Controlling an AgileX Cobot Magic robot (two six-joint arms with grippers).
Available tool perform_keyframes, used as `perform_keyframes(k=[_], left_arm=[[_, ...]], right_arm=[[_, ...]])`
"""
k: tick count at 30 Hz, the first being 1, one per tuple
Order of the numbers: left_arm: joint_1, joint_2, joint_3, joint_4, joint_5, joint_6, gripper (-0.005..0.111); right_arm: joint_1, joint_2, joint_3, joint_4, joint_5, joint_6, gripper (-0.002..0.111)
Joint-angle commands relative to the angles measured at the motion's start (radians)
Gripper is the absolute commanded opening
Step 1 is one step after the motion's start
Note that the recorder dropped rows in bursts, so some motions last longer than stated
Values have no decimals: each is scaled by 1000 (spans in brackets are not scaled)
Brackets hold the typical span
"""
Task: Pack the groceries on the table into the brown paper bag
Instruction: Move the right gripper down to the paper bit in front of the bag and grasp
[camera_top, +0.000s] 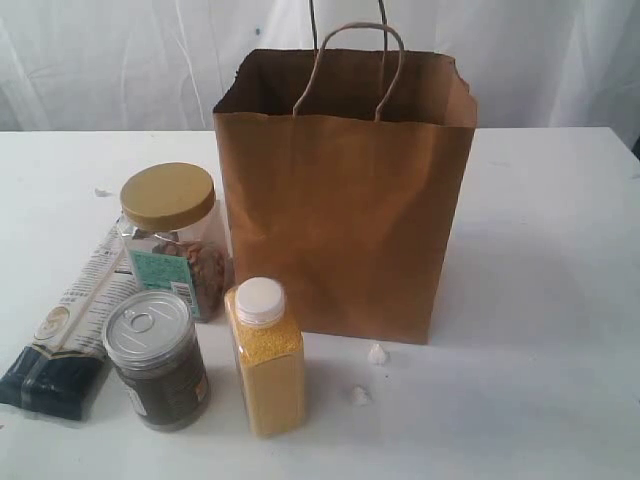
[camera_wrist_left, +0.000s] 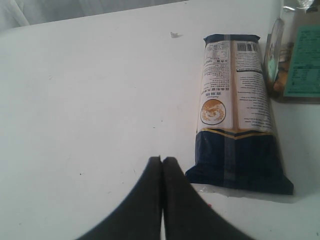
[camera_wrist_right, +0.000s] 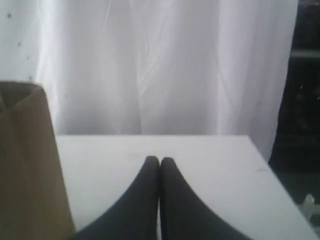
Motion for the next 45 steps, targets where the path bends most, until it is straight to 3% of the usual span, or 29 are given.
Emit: perform_keyframes(k=[1,9,14,18,23,29,33,38,42,45], left_arm=[[1,-5,3,-3,-4,-4,0],[1,-5,3,-3,-4,-4,0],[1,-5,3,-3,-4,-4,0],[1,-5,3,-3,-4,-2,0],[1,-5,3,-3,-4,-2,0],[1,-5,3,-3,-4,-2,0],[1,-5,3,-3,-4,-2,0],[1,-5,3,-3,-4,-2,0],[1,-5,3,-3,-4,-4,0],[1,-5,3,-3,-4,-4,0]], right_arm=[[41,90,-54,-13,183,17,0],[70,395,-196,-15,487,7,0],[75,522,-257,-12,565,7,0],[119,476,-249,-4,525,-16,0],[278,282,-114,-2,346,-225,0],[405,145,-76,6,565,-248,0],[407,166,-76,17,705,-130,0],[407,226,-78,28,726,-131,0],[407,287,-103,175,807,-187,13],[407,349,-129,285,874,-271,31]])
